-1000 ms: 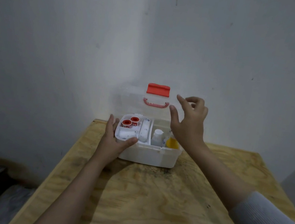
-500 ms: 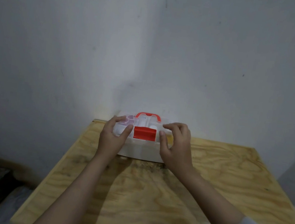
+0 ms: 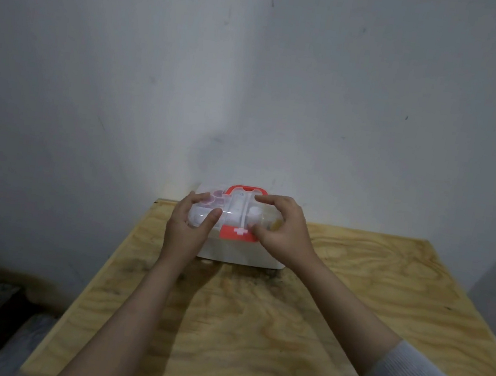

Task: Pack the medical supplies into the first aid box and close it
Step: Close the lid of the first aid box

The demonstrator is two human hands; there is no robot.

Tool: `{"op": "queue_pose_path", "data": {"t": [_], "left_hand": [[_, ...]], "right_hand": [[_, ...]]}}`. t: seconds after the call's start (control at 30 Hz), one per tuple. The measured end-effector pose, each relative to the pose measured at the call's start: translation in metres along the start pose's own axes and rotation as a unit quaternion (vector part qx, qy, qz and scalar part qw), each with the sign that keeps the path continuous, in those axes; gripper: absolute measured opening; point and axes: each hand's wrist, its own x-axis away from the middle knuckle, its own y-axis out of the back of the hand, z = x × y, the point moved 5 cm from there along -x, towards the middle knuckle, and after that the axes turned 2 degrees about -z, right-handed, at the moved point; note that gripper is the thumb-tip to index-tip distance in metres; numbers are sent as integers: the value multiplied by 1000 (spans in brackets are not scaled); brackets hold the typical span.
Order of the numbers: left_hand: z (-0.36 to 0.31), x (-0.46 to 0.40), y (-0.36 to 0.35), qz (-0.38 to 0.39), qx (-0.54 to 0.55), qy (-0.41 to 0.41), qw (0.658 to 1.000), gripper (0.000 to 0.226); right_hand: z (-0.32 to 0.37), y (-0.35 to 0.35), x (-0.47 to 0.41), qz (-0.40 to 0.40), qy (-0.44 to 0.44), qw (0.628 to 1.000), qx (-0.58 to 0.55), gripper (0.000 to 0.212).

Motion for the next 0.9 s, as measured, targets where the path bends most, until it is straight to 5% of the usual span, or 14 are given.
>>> {"op": "queue_pose_path", "data": {"t": [0.27,0.9], "left_hand": [[3,0,0,-4,-9,-2,1000,32],[2,-27,-34,11,-14,13,1000,36]], "right_hand": [[-9,-9,12,11,95,979,180,60],[-32,-1,-15,-30,114,974,196,55]]}}
